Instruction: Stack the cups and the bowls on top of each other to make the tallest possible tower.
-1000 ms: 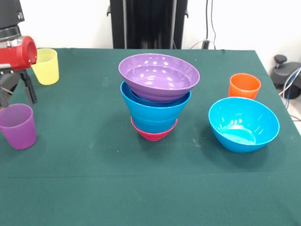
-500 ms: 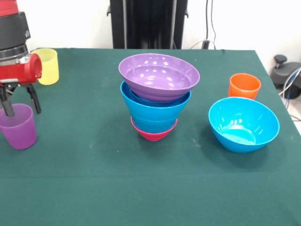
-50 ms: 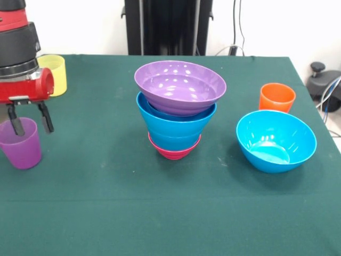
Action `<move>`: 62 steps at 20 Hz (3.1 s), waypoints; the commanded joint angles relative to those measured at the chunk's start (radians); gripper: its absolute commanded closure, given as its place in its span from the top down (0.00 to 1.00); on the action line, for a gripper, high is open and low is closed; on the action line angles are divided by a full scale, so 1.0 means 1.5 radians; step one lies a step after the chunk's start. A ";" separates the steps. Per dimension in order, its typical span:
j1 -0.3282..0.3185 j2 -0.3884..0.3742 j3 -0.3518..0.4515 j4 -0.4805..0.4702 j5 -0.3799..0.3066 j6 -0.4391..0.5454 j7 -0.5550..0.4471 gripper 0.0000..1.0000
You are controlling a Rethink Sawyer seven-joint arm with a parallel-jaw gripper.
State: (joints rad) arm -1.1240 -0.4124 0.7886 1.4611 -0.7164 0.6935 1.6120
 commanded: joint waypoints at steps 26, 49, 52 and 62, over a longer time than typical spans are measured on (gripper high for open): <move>0.012 0.010 -0.038 0.002 -0.059 0.008 -0.131 1.00; 0.006 0.073 -0.070 -0.030 -0.106 -0.025 -0.130 1.00; 0.006 0.076 -0.068 -0.031 -0.110 -0.024 -0.128 1.00; 0.009 0.065 -0.070 -0.024 -0.120 -0.019 -0.114 0.00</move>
State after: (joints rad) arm -1.1380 -0.3364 0.7478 1.4593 -0.8142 0.6929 1.6120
